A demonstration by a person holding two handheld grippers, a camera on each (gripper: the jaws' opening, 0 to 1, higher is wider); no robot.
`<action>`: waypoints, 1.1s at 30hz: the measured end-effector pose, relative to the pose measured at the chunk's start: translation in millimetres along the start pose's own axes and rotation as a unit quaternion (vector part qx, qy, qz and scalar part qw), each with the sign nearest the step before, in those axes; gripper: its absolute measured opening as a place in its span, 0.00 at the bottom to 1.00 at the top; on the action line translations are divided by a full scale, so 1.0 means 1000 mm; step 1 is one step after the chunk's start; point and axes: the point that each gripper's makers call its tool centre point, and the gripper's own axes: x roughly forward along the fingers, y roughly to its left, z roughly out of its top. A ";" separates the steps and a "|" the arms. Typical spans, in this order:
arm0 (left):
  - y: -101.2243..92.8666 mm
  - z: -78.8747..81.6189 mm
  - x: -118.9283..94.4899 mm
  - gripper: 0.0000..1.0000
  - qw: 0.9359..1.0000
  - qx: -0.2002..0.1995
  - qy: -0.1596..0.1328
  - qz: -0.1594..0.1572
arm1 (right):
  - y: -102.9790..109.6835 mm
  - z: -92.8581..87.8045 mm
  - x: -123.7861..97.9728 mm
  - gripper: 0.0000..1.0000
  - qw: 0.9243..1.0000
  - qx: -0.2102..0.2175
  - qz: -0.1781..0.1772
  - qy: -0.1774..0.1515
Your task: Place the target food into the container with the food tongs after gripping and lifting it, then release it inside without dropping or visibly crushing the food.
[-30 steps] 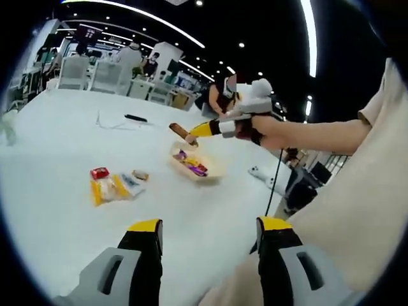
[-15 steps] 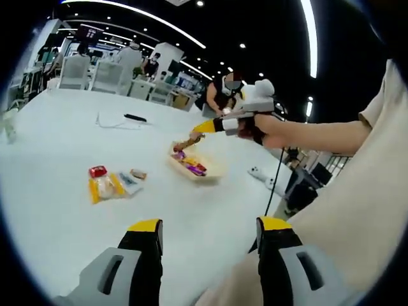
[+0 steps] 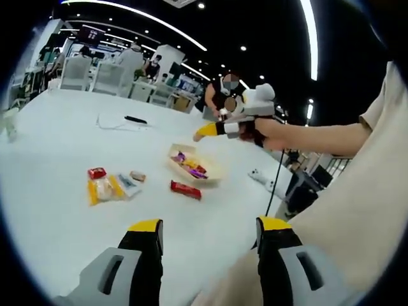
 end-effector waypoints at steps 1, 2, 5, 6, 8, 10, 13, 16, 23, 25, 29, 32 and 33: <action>0.001 -0.002 -0.001 0.59 1.000 -0.002 0.001 0.001 | -0.003 -0.003 -0.001 0.20 1.000 0.005 -0.003 0.001; 0.001 -0.003 -0.001 0.59 1.000 -0.003 0.003 0.002 | -0.005 -0.006 -0.002 0.20 1.000 0.008 -0.003 0.003; 0.001 -0.007 -0.001 0.58 1.000 -0.007 0.009 0.002 | -0.002 -0.022 -0.001 0.21 1.000 0.009 0.000 0.020; 0.001 -0.008 0.000 0.58 1.000 -0.007 0.010 0.001 | -0.002 -0.027 0.001 0.21 1.000 0.009 0.001 0.023; 0.001 -0.008 0.001 0.58 1.000 -0.007 0.012 0.000 | 0.002 -0.034 0.003 0.21 0.999 0.010 0.005 0.030; 0.001 -0.007 0.002 0.58 1.000 -0.006 0.014 0.000 | 0.008 -0.043 0.005 0.21 0.999 0.010 0.009 0.038; 0.002 -0.005 0.003 0.59 1.000 -0.006 0.015 -0.001 | 0.017 -0.054 0.008 0.21 0.999 0.009 0.018 0.049; 0.003 -0.005 0.003 0.59 1.000 -0.006 0.018 0.000 | 0.025 -0.064 0.010 0.22 0.998 0.008 0.027 0.060; 0.005 -0.006 0.002 0.58 1.000 -0.009 0.018 0.003 | 0.038 -0.074 0.017 0.22 0.996 0.001 0.042 0.074; 0.004 -0.007 0.001 0.58 1.000 -0.010 0.018 0.004 | 0.043 -0.074 0.019 0.23 0.996 0.000 0.048 0.077; 0.004 -0.010 -0.001 0.58 1.000 -0.012 0.018 0.007 | 0.052 -0.079 0.023 0.23 0.995 -0.007 0.058 0.085; 0.005 -0.012 -0.003 0.58 1.000 -0.016 0.017 0.010 | 0.057 -0.086 0.028 0.24 0.993 -0.014 0.063 0.095; 0.005 -0.012 -0.004 0.58 1.000 -0.016 0.017 0.011 | 0.058 -0.088 0.029 0.24 0.993 -0.016 0.064 0.098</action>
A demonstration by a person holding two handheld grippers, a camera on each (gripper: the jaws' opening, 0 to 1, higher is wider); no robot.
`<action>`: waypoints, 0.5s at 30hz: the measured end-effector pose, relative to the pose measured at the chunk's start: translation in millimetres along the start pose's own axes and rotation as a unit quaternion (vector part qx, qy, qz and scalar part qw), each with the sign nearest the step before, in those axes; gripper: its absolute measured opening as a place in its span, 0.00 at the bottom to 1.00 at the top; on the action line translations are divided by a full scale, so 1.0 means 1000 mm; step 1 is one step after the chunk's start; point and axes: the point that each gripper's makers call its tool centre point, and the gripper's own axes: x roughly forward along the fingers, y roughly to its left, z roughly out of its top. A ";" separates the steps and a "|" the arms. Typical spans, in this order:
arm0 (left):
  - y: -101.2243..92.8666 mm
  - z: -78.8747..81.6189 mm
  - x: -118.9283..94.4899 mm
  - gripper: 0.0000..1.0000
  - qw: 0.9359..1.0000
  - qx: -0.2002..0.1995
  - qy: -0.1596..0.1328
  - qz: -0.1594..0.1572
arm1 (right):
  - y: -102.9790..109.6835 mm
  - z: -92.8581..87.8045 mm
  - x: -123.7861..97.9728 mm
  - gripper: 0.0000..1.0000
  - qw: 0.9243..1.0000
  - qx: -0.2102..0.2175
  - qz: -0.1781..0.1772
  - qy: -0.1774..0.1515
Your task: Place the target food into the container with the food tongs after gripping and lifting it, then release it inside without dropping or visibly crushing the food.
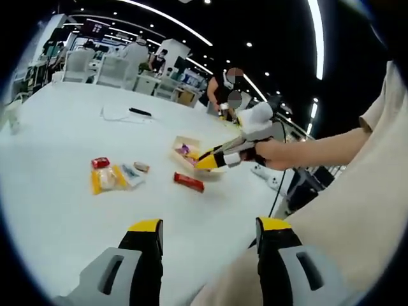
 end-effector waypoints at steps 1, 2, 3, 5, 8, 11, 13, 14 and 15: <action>0.000 0.000 -0.001 0.58 1.000 -0.002 -0.001 0.001 | 0.001 -0.003 0.002 0.24 1.000 -0.004 0.002 0.006; 0.000 0.000 -0.001 0.58 1.000 -0.004 -0.001 0.002 | 0.001 -0.004 0.004 0.24 1.000 -0.008 0.000 0.009; 0.000 -0.002 -0.002 0.58 1.000 -0.006 0.005 0.003 | 0.000 -0.006 0.006 0.24 1.000 -0.006 -0.002 0.009; -0.001 -0.002 -0.002 0.58 1.000 -0.001 0.010 0.002 | 0.000 -0.009 0.008 0.24 1.000 -0.002 -0.002 0.009; -0.001 0.003 -0.004 0.58 1.000 0.003 0.011 0.005 | 0.001 -0.011 0.010 0.25 1.000 -0.009 -0.005 0.012; 0.003 0.009 -0.009 0.58 1.000 0.001 0.001 0.017 | 0.001 -0.013 0.015 0.25 1.000 -0.018 -0.007 0.017; 0.005 0.010 -0.012 0.58 1.000 -0.003 -0.003 0.024 | 0.001 -0.015 0.017 0.25 0.999 -0.023 -0.007 0.022; 0.006 0.011 -0.012 0.58 1.000 -0.004 -0.006 0.026 | 0.000 -0.018 0.018 0.25 0.999 -0.026 -0.008 0.027; 0.005 0.011 -0.013 0.58 1.000 -0.005 -0.008 0.028 | 0.000 -0.019 0.019 0.25 0.999 -0.030 -0.009 0.031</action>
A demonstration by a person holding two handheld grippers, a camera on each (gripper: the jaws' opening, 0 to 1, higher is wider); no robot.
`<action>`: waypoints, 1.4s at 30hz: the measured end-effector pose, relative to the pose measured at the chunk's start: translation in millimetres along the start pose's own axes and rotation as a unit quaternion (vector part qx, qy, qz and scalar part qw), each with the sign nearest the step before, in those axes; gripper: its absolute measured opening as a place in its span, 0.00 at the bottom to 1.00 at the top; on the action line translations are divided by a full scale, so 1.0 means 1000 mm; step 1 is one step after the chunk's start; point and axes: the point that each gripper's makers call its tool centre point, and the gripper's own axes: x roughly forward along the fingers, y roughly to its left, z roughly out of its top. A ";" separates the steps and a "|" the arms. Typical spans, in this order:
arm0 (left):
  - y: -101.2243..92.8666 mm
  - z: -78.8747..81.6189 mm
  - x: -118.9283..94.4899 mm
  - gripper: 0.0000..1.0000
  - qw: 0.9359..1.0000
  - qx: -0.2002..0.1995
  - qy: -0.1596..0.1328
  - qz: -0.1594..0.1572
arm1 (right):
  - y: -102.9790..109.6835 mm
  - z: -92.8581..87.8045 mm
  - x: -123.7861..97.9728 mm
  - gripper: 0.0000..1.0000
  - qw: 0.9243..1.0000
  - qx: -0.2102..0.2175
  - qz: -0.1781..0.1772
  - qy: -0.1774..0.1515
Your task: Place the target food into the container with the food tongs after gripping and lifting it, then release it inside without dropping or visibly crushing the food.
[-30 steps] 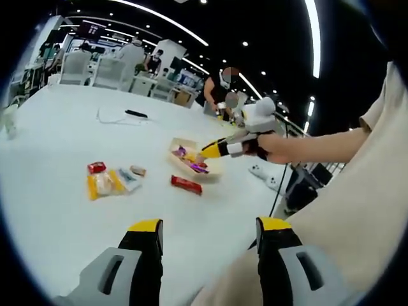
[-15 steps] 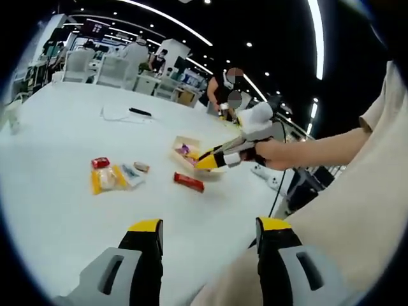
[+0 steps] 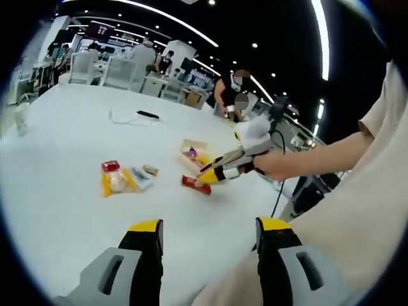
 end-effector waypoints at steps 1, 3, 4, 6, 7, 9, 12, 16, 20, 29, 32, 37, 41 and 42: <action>0.000 0.000 0.000 0.58 1.000 0.000 -0.001 0.001 | 0.000 -0.002 0.001 0.25 1.000 -0.005 0.000 0.004; -0.001 -0.002 0.000 0.58 1.000 -0.001 -0.002 0.003 | 0.000 -0.008 0.003 0.25 1.000 -0.013 0.000 0.014; -0.001 -0.004 -0.001 0.58 1.000 -0.002 -0.003 0.004 | 0.000 -0.009 0.003 0.25 1.000 -0.014 0.000 0.016; -0.002 -0.007 -0.001 0.58 1.000 -0.005 -0.002 0.005 | 0.000 -0.013 0.004 0.25 1.000 -0.016 0.001 0.022; -0.003 -0.009 -0.001 0.58 1.000 -0.007 -0.001 0.005 | 0.001 -0.015 0.005 0.25 1.000 -0.017 0.003 0.024; -0.004 -0.011 -0.002 0.58 1.000 -0.008 0.000 0.005 | 0.001 -0.016 0.005 0.25 0.999 -0.025 0.001 0.023; -0.005 -0.011 -0.001 0.58 1.000 -0.009 0.001 0.006 | 0.002 -0.016 0.003 0.25 0.999 -0.019 0.004 0.027; -0.005 -0.008 -0.002 0.58 1.000 -0.002 -0.002 0.007 | 0.001 -0.016 0.004 0.25 0.999 -0.023 0.004 0.027; -0.004 0.002 -0.004 0.58 1.000 -0.005 -0.020 0.015 | 0.001 -0.017 0.003 0.25 1.000 -0.021 0.006 0.022; -0.013 -0.004 -0.003 0.58 1.000 -0.001 -0.022 0.015 | 0.000 -0.016 0.003 0.25 1.000 0.006 0.006 0.021; -0.015 -0.005 -0.004 0.58 1.000 0.000 -0.018 0.012 | 0.000 -0.016 0.004 0.24 1.000 -0.003 0.003 0.023; -0.011 -0.006 -0.007 0.58 1.000 0.002 -0.015 0.015 | 0.001 -0.017 0.003 0.24 1.000 -0.004 -0.001 0.017; -0.012 -0.006 -0.007 0.58 1.000 0.001 -0.014 0.015 | -0.001 -0.016 0.003 0.23 1.000 -0.008 -0.003 0.019; -0.013 -0.007 -0.007 0.57 1.000 0.001 -0.013 0.014 | -0.002 -0.016 0.003 0.22 1.000 -0.006 -0.003 0.018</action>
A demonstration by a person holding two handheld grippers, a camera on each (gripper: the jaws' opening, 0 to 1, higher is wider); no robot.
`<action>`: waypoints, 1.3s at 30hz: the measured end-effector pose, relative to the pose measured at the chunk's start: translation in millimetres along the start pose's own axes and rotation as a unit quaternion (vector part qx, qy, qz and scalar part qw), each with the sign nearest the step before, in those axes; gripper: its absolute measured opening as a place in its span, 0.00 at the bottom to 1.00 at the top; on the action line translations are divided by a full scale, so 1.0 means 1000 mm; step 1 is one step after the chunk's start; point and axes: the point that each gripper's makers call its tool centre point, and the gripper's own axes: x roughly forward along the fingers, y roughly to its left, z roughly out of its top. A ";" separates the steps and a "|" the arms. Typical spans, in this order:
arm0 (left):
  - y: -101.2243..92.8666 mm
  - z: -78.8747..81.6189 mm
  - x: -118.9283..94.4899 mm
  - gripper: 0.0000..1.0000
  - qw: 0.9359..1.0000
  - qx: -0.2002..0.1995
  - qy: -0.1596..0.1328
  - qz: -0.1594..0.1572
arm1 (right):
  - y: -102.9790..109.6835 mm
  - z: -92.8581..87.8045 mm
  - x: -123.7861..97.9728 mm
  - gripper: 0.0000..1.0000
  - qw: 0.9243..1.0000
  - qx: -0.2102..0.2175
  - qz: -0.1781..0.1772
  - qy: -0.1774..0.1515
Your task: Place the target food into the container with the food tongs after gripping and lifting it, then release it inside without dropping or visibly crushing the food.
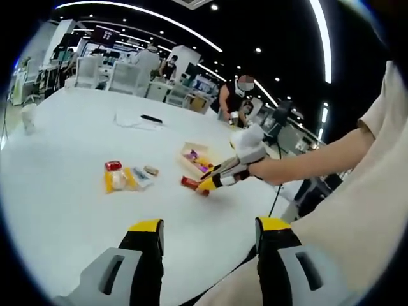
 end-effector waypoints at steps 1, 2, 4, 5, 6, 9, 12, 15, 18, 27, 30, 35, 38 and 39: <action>-0.001 -0.001 0.000 0.58 1.000 0.000 0.001 -0.001 | -0.001 0.000 0.000 0.22 1.000 0.006 0.001 -0.001; -0.002 -0.001 0.000 0.58 1.000 0.001 0.002 -0.002 | -0.001 0.000 -0.001 0.22 1.000 0.012 0.002 -0.002; -0.003 -0.002 0.001 0.58 1.000 0.001 0.004 -0.003 | -0.003 0.000 -0.001 0.22 1.000 0.019 0.004 -0.003; -0.003 -0.002 0.001 0.58 1.000 0.001 0.004 -0.003 | -0.003 0.000 -0.001 0.22 1.000 0.023 0.005 -0.004; -0.003 -0.002 0.001 0.58 1.000 0.001 0.005 -0.004 | -0.003 0.000 -0.001 0.22 1.000 0.027 0.006 -0.005; -0.003 -0.002 0.001 0.58 1.000 0.001 0.006 -0.006 | -0.003 -0.001 -0.001 0.22 1.000 0.029 0.006 -0.005; -0.002 -0.001 0.002 0.58 1.000 0.001 0.006 -0.006 | -0.003 -0.002 -0.002 0.22 0.999 0.037 0.006 -0.005; -0.001 0.000 0.002 0.58 1.000 0.002 0.007 -0.008 | -0.003 -0.005 -0.004 0.22 0.999 0.044 0.006 -0.005; 0.000 0.000 0.002 0.58 1.000 0.004 0.008 -0.010 | 0.000 -0.008 -0.008 0.22 0.999 0.048 0.007 -0.006; 0.001 -0.001 0.002 0.58 1.000 0.004 0.009 -0.014 | 0.010 -0.006 -0.016 0.22 0.996 0.083 0.016 -0.029; 0.001 0.000 0.001 0.58 1.000 0.005 0.008 -0.015 | 0.011 -0.002 -0.020 0.22 0.996 0.083 0.018 -0.036; 0.001 0.003 0.001 0.58 1.000 0.007 0.006 -0.017 | 0.008 0.008 -0.024 0.22 0.995 0.087 0.018 -0.051; 0.002 0.003 0.002 0.58 1.000 0.009 0.006 -0.018 | 0.007 0.017 -0.028 0.22 0.994 0.084 0.018 -0.061; 0.001 0.003 0.002 0.58 1.000 0.009 0.006 -0.018 | 0.006 0.020 -0.029 0.22 0.994 0.082 0.017 -0.064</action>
